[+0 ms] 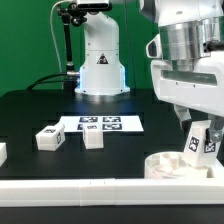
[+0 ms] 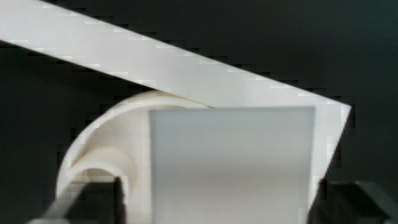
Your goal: Assemble stool
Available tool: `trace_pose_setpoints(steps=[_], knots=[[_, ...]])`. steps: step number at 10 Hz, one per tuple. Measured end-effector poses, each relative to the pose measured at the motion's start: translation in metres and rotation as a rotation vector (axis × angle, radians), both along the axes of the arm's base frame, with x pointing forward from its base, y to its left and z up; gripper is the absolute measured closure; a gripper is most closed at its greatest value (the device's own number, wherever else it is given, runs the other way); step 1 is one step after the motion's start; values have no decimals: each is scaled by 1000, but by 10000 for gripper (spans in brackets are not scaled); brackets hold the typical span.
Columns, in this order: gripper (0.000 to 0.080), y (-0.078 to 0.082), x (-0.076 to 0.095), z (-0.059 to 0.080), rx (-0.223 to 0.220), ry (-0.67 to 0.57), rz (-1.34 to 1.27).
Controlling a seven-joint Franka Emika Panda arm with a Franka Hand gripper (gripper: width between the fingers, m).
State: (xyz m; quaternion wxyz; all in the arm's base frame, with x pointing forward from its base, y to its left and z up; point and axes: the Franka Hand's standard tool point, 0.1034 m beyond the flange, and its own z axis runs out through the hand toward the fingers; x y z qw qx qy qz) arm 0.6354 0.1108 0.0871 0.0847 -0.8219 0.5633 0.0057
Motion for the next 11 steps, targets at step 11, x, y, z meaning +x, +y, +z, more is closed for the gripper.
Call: trace_pose_setpoints(steps=[11], knots=[[151, 15, 3, 18, -107, -137, 812]])
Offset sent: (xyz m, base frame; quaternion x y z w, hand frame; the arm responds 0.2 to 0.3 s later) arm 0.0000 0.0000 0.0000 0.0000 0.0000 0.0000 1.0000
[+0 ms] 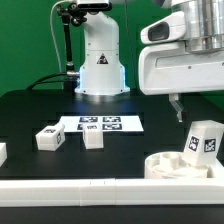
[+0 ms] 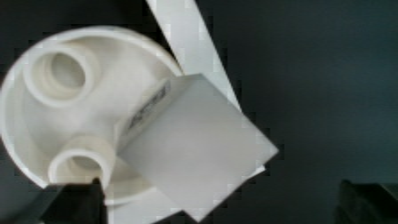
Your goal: Assemble stool
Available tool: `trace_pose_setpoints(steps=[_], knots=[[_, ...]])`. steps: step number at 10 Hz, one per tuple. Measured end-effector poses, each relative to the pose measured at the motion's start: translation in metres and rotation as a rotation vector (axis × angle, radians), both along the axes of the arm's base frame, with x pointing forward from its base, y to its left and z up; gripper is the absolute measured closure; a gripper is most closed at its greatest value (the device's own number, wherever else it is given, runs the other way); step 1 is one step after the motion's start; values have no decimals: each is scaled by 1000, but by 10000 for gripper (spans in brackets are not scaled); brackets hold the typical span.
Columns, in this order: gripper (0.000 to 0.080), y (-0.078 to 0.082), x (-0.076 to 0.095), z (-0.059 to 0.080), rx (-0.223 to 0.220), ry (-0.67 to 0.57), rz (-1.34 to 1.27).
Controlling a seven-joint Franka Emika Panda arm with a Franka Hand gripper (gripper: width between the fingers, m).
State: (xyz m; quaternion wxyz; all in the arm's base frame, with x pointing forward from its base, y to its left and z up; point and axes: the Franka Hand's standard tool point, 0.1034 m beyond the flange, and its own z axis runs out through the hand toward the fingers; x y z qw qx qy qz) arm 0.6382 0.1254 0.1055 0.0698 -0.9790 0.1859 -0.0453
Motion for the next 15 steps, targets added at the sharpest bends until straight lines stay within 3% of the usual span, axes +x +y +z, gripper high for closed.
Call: trace_pose_setpoints(steps=[4, 8, 15], knots=[[151, -1, 0, -1, -28, -27, 232], [151, 0, 0, -3, -125, -83, 676], [151, -6, 0, -3, -193, -123, 1170]])
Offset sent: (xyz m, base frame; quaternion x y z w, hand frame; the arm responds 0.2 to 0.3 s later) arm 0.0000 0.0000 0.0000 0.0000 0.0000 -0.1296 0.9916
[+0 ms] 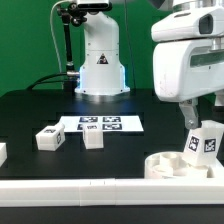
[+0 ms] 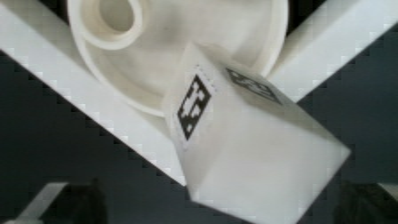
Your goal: Assemble stool
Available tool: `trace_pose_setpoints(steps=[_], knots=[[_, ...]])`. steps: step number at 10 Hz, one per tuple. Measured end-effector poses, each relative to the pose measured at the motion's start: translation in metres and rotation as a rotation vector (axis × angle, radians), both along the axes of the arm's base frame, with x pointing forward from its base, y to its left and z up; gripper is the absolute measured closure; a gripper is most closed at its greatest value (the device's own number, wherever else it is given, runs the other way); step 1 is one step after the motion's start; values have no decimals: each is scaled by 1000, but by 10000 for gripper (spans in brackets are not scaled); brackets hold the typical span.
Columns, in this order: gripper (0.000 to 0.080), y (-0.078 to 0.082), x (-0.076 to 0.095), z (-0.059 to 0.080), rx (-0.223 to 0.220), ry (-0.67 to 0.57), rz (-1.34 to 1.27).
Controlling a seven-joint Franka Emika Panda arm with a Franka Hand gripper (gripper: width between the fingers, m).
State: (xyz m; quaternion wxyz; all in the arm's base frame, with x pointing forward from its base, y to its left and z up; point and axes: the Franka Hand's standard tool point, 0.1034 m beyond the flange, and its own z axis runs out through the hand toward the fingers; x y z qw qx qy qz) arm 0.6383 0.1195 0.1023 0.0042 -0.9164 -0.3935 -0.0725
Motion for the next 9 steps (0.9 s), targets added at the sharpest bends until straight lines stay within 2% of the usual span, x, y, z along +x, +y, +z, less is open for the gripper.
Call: trace_pose_setpoints(steps=[4, 7, 9], knots=[[151, -2, 0, -2, -101, -39, 395], [151, 1, 1, -2, -151, -55, 604], [151, -2, 1, -2, -179, -54, 740]])
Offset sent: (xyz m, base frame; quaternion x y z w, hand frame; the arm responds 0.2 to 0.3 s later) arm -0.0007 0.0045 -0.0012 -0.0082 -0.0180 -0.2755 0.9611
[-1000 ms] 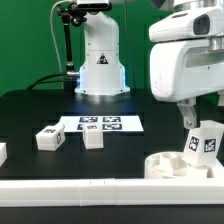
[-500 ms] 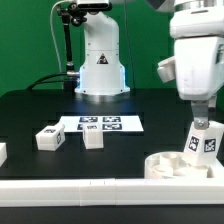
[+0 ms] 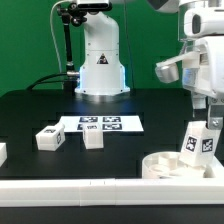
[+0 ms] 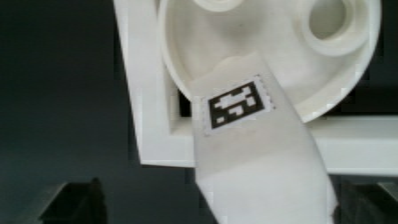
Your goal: Assemble stool
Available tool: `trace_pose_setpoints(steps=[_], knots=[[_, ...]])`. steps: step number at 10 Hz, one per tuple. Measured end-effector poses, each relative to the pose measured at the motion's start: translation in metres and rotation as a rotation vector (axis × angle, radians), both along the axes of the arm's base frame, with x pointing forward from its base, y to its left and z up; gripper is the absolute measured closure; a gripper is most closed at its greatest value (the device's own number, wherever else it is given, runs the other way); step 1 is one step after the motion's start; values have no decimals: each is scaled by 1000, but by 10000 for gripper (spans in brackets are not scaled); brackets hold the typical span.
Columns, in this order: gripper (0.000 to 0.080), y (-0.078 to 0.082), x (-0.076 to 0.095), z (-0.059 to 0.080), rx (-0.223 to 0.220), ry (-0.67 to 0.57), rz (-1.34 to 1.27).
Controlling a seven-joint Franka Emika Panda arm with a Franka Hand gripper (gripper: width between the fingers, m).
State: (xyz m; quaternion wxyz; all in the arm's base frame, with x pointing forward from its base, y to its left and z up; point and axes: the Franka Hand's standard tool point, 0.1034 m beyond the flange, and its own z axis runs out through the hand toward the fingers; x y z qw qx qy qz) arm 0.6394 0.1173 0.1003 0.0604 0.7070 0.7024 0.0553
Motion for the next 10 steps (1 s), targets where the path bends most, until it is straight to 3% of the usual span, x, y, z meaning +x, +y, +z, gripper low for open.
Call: trace_pose_setpoints(steps=[3, 6, 10], knots=[[151, -2, 2, 3, -44, -11, 149], [151, -2, 3, 8, -60, -18, 172], [151, -8, -6, -2, -62, 4, 167]])
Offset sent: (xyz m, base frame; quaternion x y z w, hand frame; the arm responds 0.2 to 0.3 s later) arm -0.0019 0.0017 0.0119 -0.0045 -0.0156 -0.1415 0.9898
